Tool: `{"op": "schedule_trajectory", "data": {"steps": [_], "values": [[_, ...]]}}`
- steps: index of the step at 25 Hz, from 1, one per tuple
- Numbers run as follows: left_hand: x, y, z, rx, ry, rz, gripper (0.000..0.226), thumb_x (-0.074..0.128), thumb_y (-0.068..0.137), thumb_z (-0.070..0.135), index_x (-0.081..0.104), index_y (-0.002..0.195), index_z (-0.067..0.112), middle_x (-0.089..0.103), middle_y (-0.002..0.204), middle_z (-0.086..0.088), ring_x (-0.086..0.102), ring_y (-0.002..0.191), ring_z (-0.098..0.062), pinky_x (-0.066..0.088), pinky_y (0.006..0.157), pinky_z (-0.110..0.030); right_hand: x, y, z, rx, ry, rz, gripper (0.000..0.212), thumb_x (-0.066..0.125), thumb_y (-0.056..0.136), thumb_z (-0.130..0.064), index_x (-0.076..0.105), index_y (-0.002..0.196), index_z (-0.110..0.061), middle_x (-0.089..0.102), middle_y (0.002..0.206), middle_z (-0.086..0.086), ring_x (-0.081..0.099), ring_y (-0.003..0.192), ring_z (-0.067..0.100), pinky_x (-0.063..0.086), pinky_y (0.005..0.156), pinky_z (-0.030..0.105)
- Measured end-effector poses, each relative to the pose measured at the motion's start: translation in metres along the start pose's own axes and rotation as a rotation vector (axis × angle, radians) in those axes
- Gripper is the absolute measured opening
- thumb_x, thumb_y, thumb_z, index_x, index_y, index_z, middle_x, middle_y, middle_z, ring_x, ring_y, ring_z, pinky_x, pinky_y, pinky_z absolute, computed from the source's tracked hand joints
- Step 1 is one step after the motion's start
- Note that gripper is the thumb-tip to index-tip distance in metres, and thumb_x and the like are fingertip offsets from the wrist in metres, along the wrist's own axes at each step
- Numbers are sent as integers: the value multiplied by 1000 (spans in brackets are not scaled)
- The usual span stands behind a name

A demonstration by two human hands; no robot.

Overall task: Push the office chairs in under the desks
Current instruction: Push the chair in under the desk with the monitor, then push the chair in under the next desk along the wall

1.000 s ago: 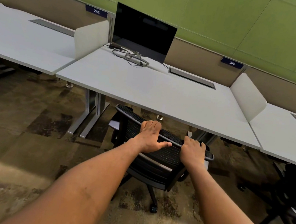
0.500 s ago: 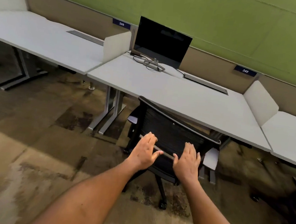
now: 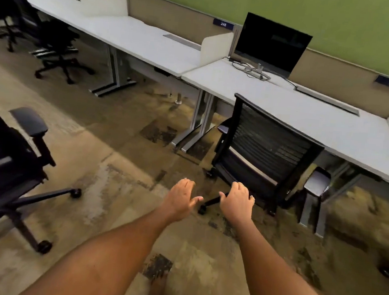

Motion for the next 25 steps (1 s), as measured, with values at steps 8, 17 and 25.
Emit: {"op": "schedule_trajectory", "data": {"steps": [8, 17, 25], "values": [[-31, -186, -100, -375, 31, -65, 59, 49, 93, 49, 39, 135, 9, 45, 134, -12, 45, 121, -26, 38, 100, -35, 81, -132, -71, -70, -7, -262, 50, 50, 93, -43, 42, 133, -14, 44, 139, 8, 40, 128, 29, 33, 103, 53], [-129, -365, -254, -736, 80, 46, 62, 45, 95, 50, 35, 139, 9, 43, 137, -10, 41, 125, -27, 39, 103, -38, 170, -239, -254, -359, -166, -547, 49, 47, 95, -37, 36, 137, -13, 42, 140, 10, 39, 129, 30, 37, 100, 47], [-243, -501, -395, -914, 132, 140, 53, 46, 95, 48, 41, 132, 10, 46, 133, -10, 42, 124, -27, 38, 100, -37, 221, -349, -485, -636, -208, -629, 55, 46, 96, -33, 30, 143, -10, 42, 142, 13, 41, 127, 32, 38, 103, 45]]}}
Point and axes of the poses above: each hand's wrist, its own y-axis towards the middle knuckle, its own x-axis out of the palm, z = x × y, the point moved 8 cm from there along y, towards the middle knuckle
